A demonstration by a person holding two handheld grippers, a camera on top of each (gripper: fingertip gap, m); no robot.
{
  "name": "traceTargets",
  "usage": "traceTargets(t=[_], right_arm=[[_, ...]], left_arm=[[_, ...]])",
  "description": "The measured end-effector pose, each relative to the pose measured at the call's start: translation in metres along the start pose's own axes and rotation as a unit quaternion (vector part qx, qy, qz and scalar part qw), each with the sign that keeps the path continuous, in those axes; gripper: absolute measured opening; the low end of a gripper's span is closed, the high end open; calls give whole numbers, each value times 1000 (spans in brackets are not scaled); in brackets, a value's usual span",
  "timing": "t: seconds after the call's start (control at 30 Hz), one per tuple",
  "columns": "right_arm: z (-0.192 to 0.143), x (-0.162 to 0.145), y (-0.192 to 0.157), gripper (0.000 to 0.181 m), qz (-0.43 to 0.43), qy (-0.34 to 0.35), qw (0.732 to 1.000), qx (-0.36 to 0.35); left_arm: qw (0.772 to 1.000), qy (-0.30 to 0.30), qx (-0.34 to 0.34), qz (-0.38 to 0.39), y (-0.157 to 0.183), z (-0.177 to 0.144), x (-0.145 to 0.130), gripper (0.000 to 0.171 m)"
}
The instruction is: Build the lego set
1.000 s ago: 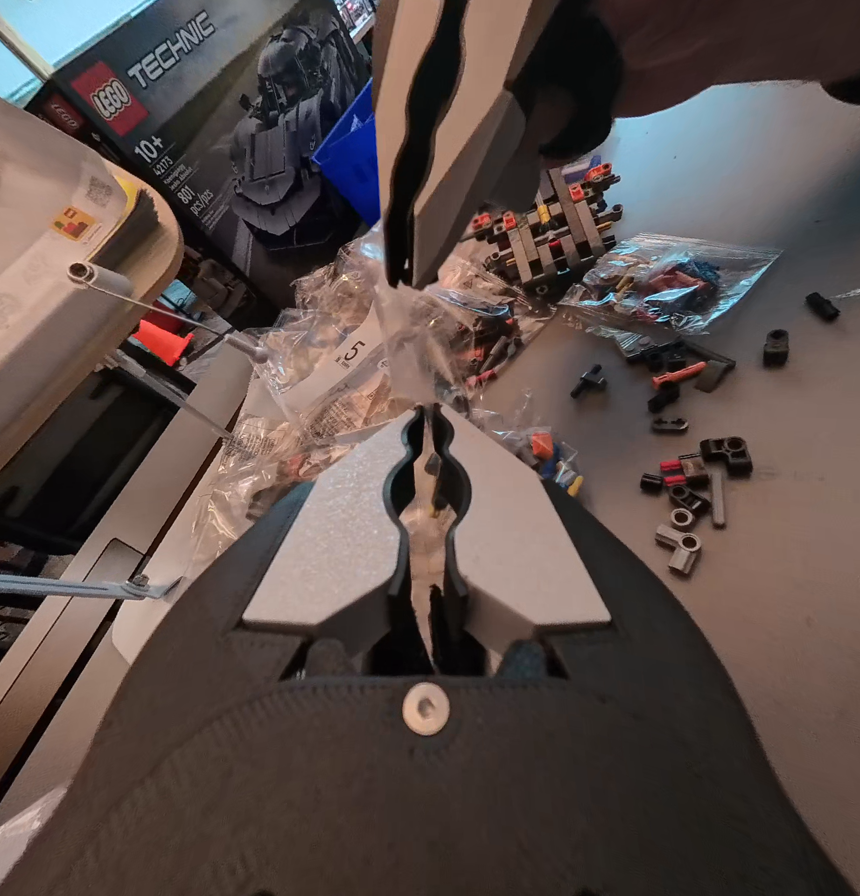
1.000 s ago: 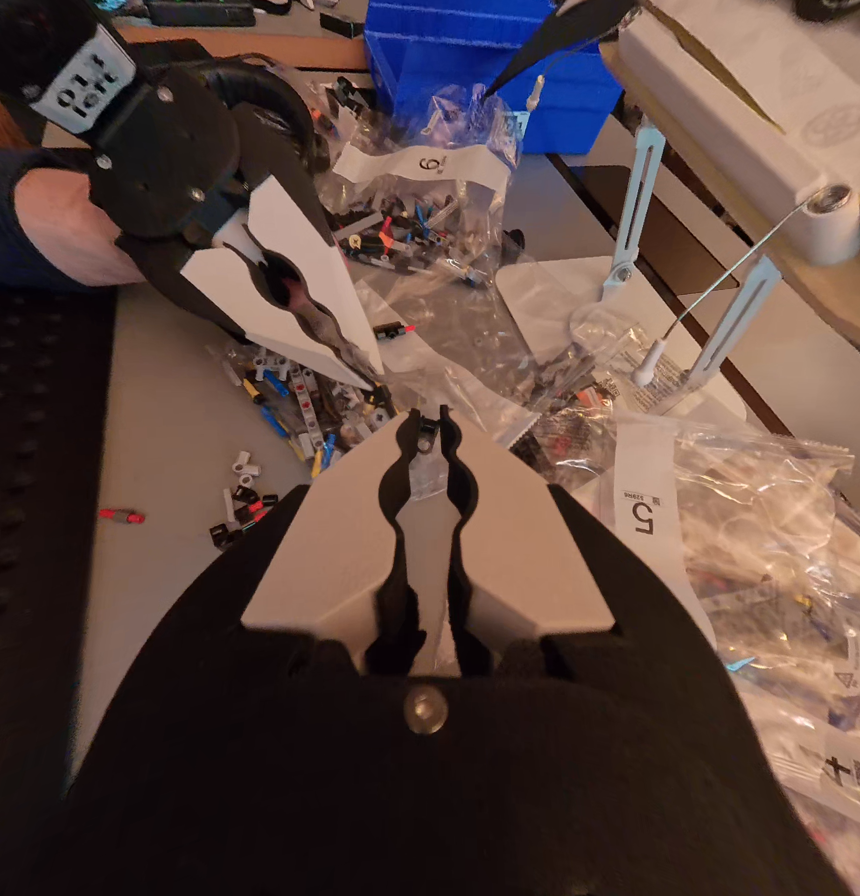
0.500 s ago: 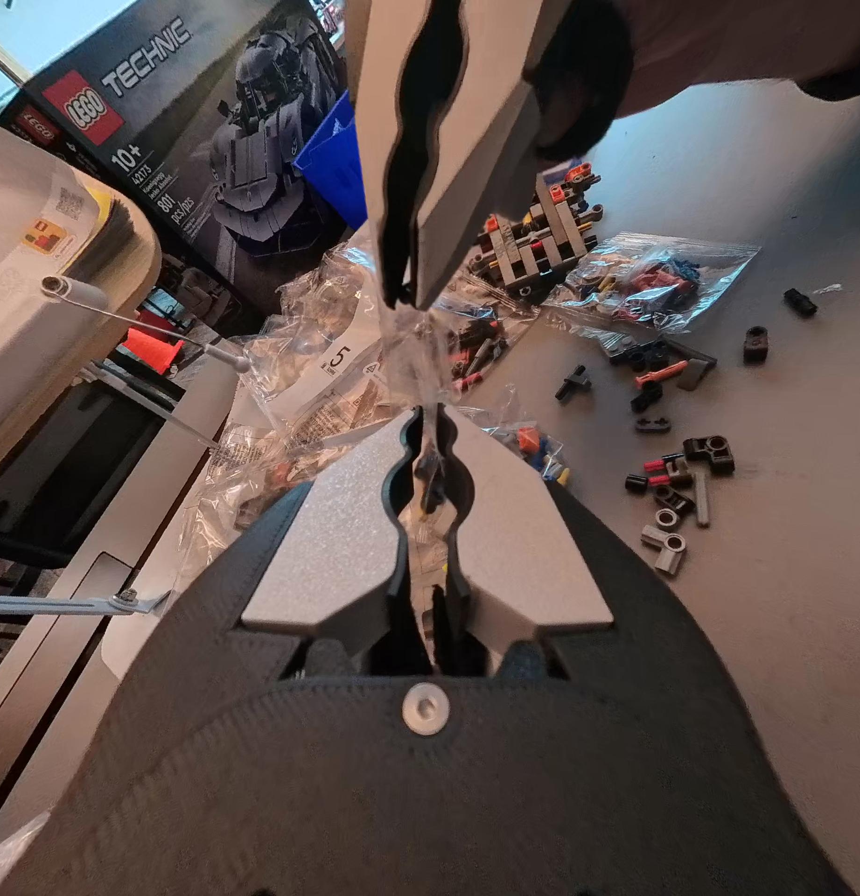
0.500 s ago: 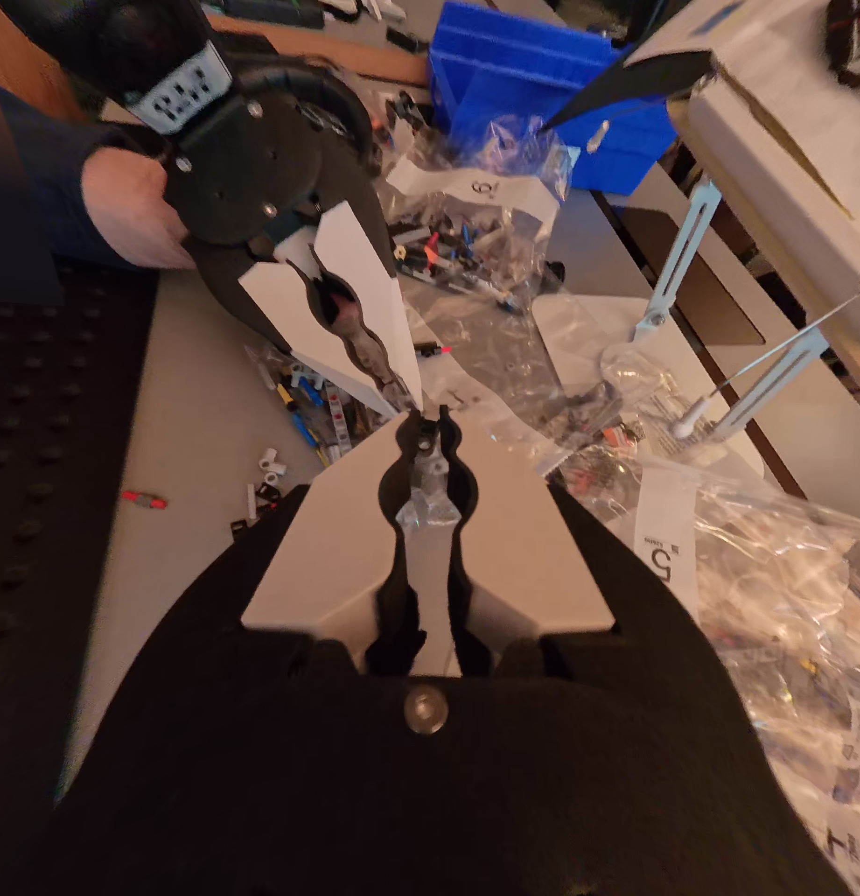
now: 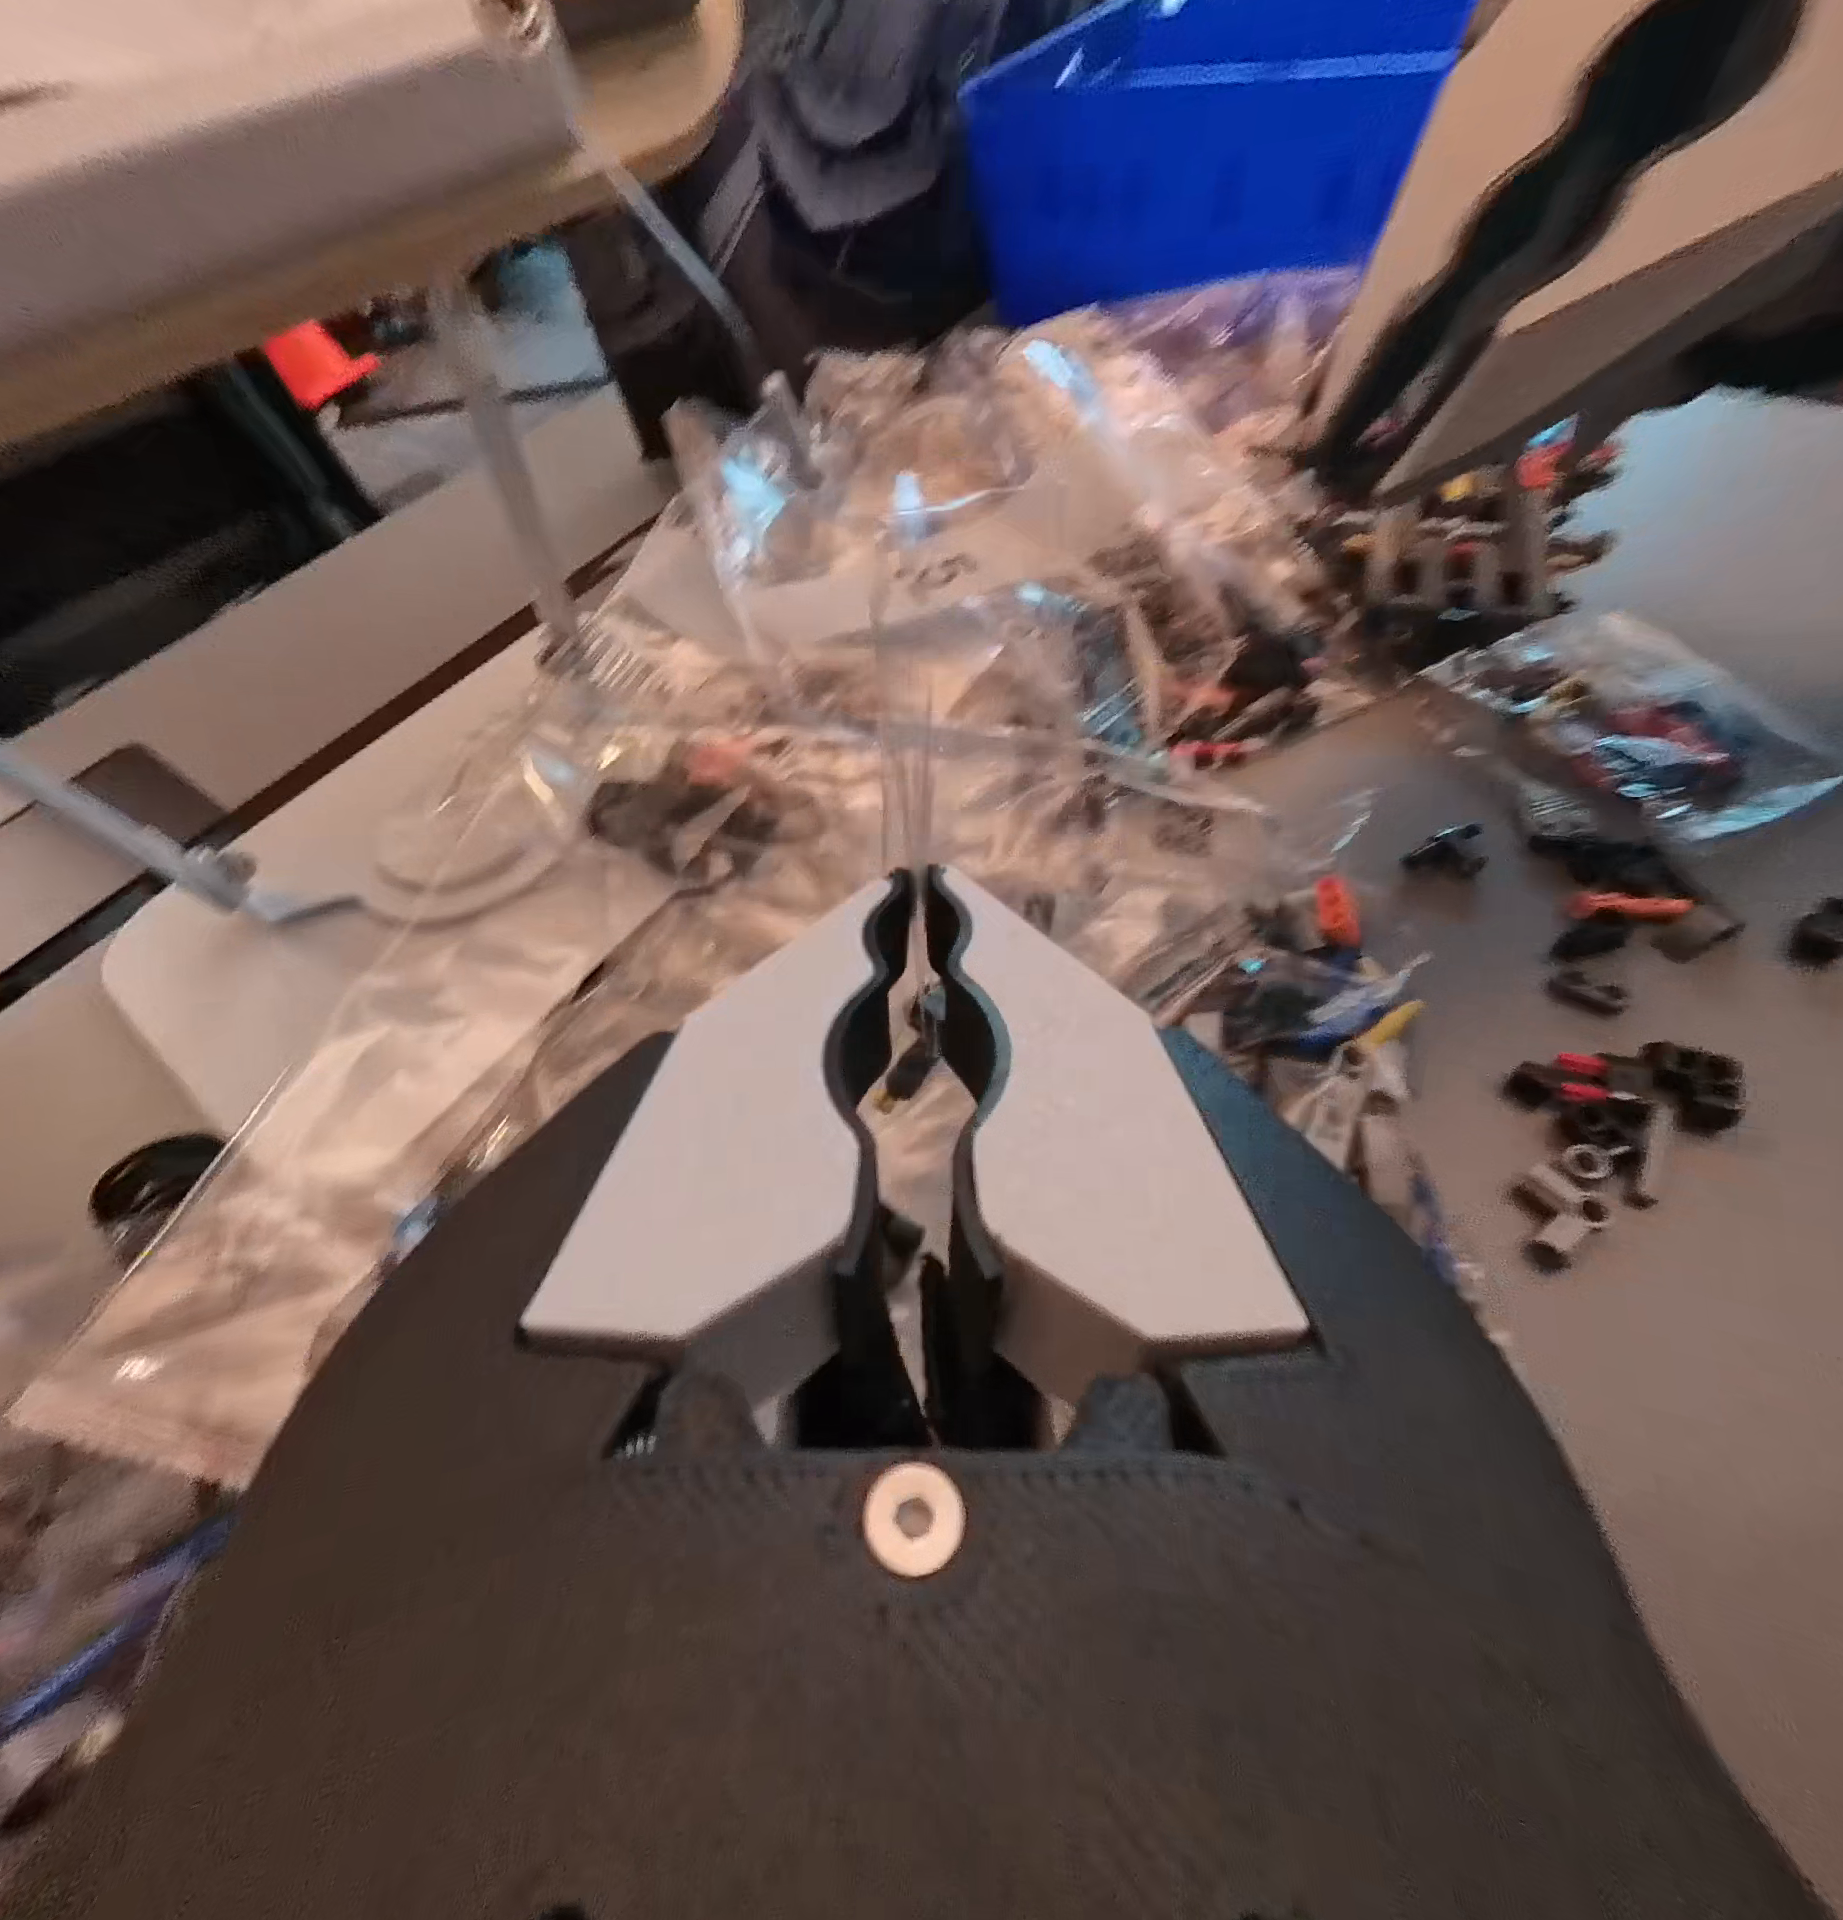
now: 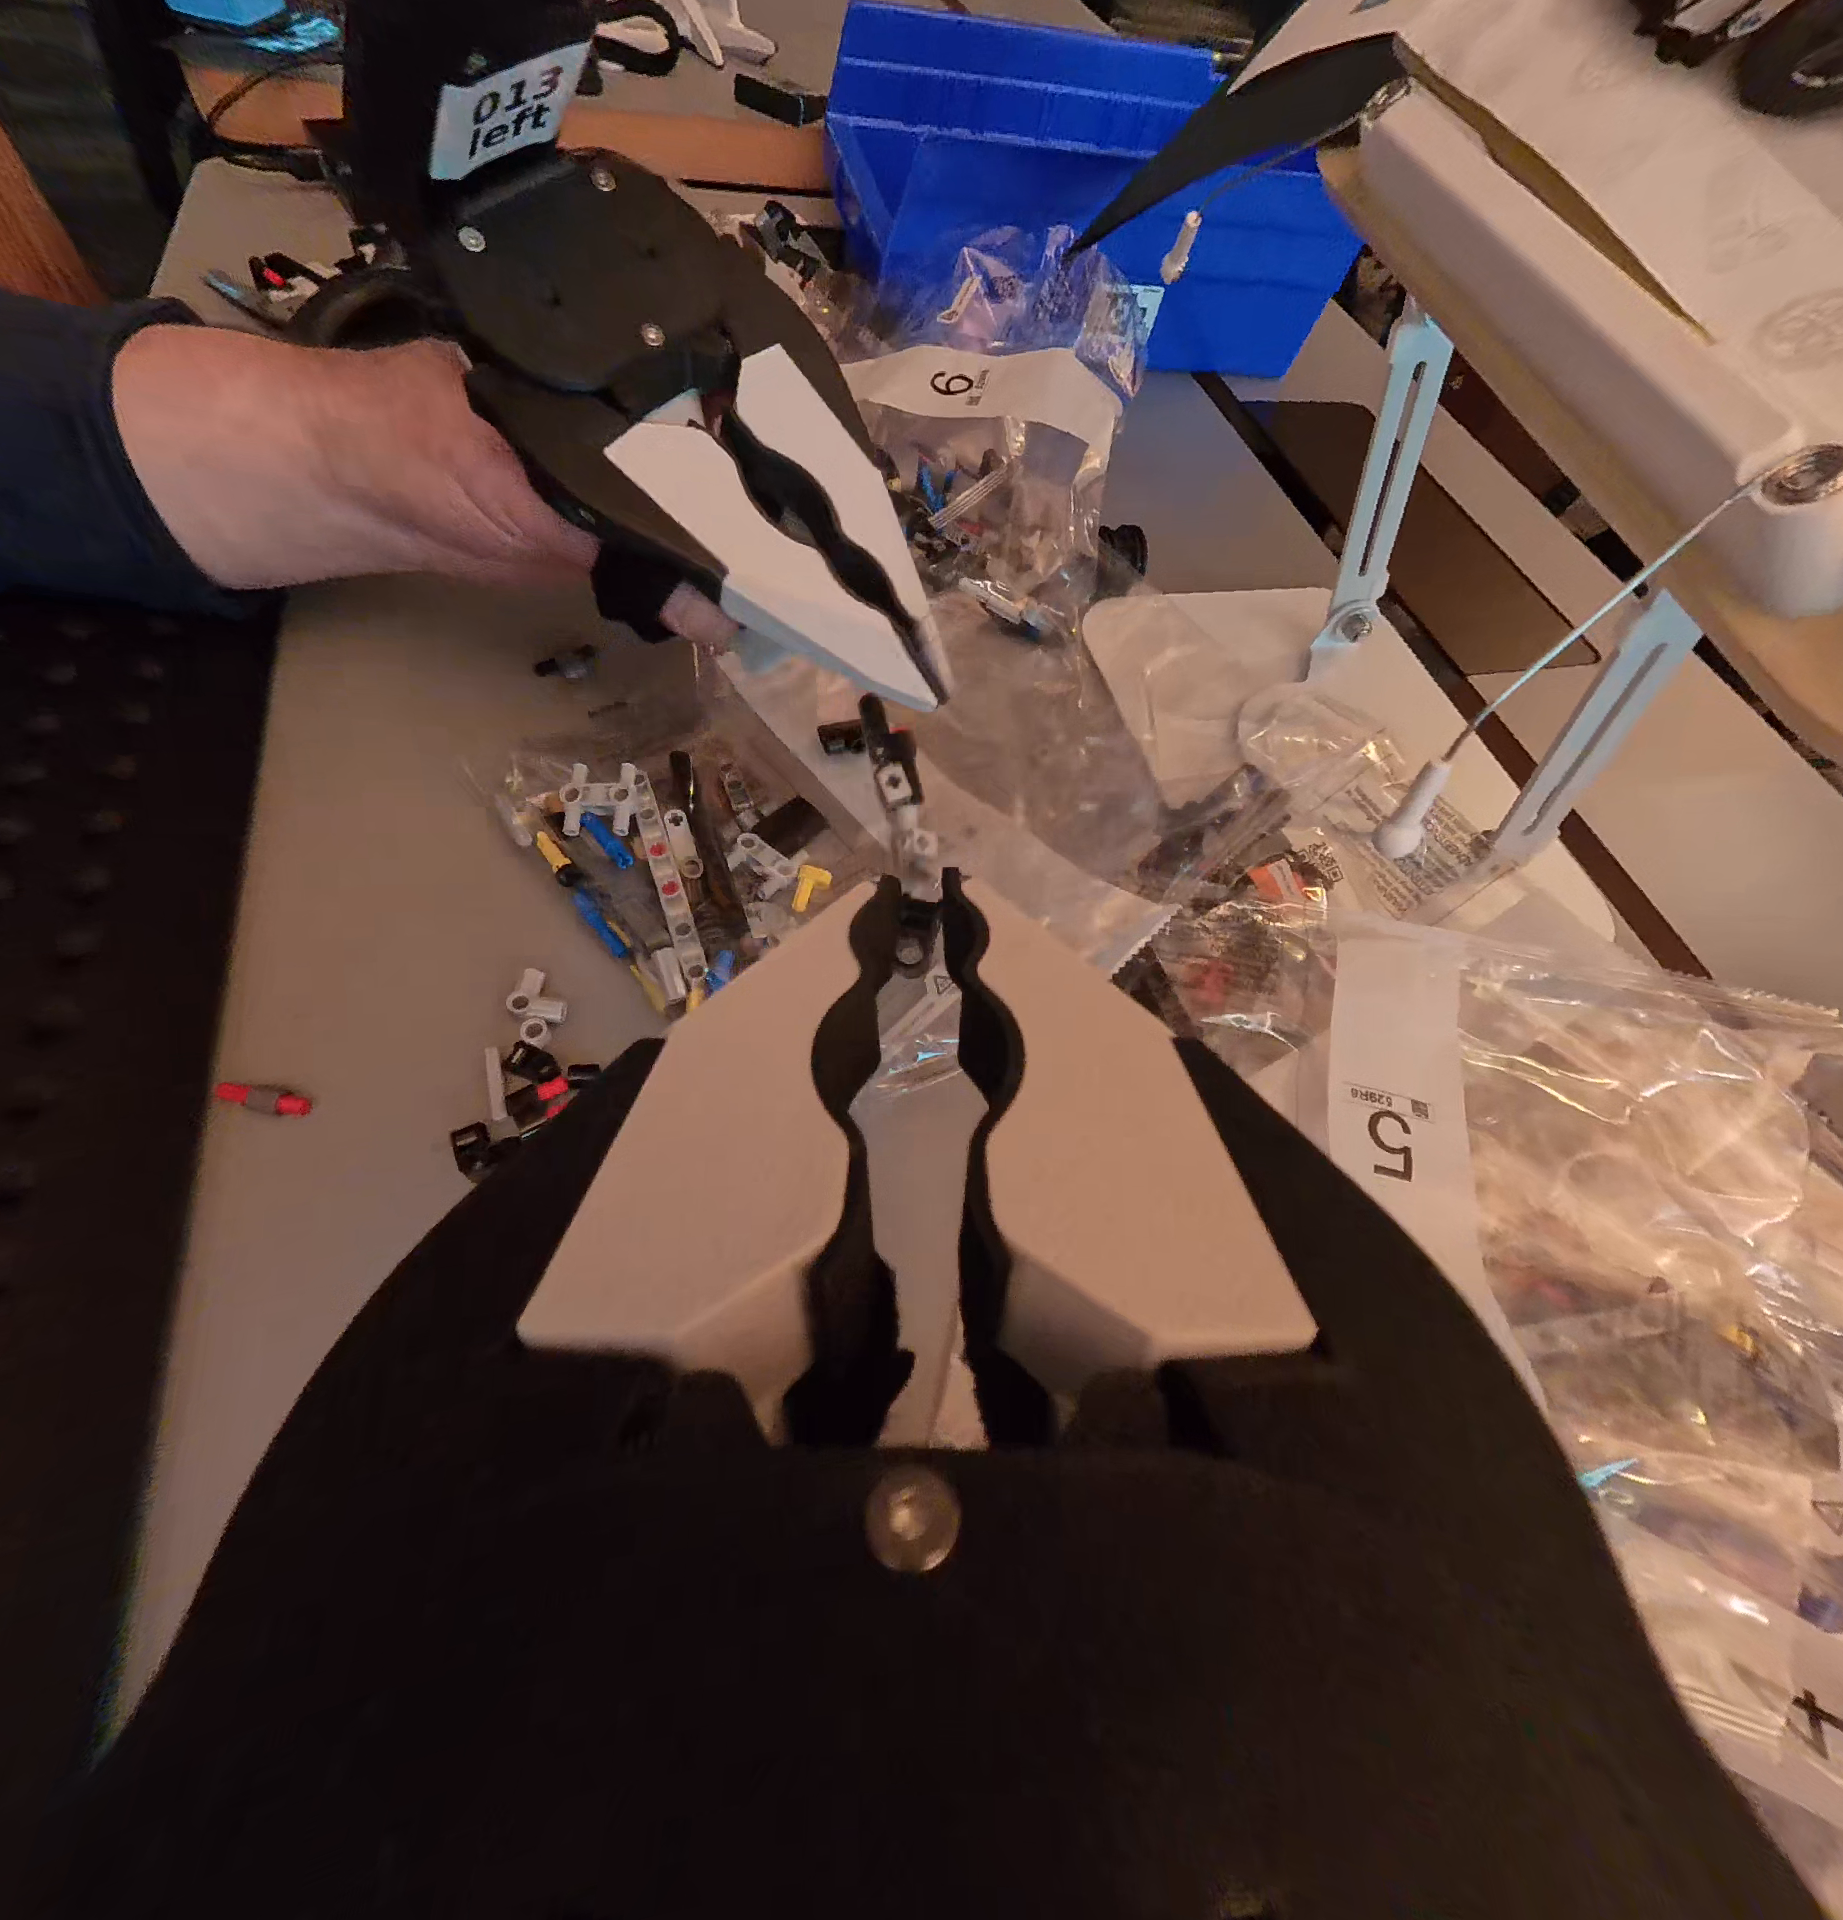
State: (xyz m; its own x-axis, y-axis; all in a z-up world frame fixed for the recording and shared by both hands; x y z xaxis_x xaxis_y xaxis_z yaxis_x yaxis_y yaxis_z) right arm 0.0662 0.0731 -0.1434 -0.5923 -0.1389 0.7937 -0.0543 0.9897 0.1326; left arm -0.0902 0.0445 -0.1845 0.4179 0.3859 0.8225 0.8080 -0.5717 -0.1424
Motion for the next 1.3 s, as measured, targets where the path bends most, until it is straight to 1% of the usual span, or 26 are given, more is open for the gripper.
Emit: traceTargets(t=[0.07,0.1,0.2,0.3,0.37,0.43,0.47,0.5,0.57,0.6,0.67,0.7,0.8,0.83,0.9,0.97,1.07,1.2,1.3], right_arm=[[0,-2,3,5,9,0,1000,1],[0,-3,5,5,14,2,1000,2],[0,-7,9,5,32,3,999,10],[5,-19,13,5,50,-32,998,26],[7,-24,14,5,48,-42,998,28],[7,-29,8,5,47,-63,995,61],[8,-34,4,6,47,-83,992,83],[10,-39,2,5,43,-101,990,88],[12,-47,-5,5,29,-134,985,109],[13,-52,-10,6,27,-151,980,127],[16,-61,-13,6,24,-185,973,132],[18,-65,-16,6,22,-198,970,140],[24,-74,-20,6,22,-232,961,151],[27,-77,-22,6,19,-245,957,153],[30,-83,-24,10,16,-264,952,155],[32,-81,-25,13,20,-260,952,161],[31,-80,-24,16,17,-256,954,158],[25,-71,-19,13,23,-225,963,146],[22,-68,-18,11,23,-212,966,144]], left_arm=[[1000,-20,16,-12,-8,1,-7,4],[999,-24,13,-22,-9,2,-9,6],[998,-40,12,-42,-12,6,-15,18],[999,-21,28,-41,-16,3,-10,24],[999,-13,35,-38,-16,0,-8,26],[999,9,33,-24,-12,-2,-3,26],[999,17,26,-15,-8,-3,0,25],[1000,22,18,0,-3,-2,2,26],[998,33,-8,49,14,-1,8,24],[996,29,-26,76,25,0,8,24],[993,11,-31,116,37,5,6,24],[990,7,-47,134,44,6,5,24],[976,14,-138,168,70,1,3,24],[969,7,-171,178,79,-2,1,24],[958,-21,-188,216,90,-3,-7,25],[947,-43,-207,242,98,-5,-15,25],[936,-51,-245,248,107,-10,-20,25],[918,-97,-270,273,118,-8,-35,27],[912,-117,-273,282,121,-6,-41,27]])
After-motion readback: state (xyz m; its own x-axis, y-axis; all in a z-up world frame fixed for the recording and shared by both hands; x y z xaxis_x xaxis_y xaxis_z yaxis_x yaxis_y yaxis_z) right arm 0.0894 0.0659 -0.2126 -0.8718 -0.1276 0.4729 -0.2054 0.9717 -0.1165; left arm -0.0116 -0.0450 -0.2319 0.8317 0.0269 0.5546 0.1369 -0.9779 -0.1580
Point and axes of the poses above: each gripper's, where its closed fingertips meet, z out along the fingers, x out of its top, y = z × x across the jaws, the point moved 5 cm from there along -z, back along the fingers, and after that the axes turned 11 degrees about -y, right-handed, at the moved point
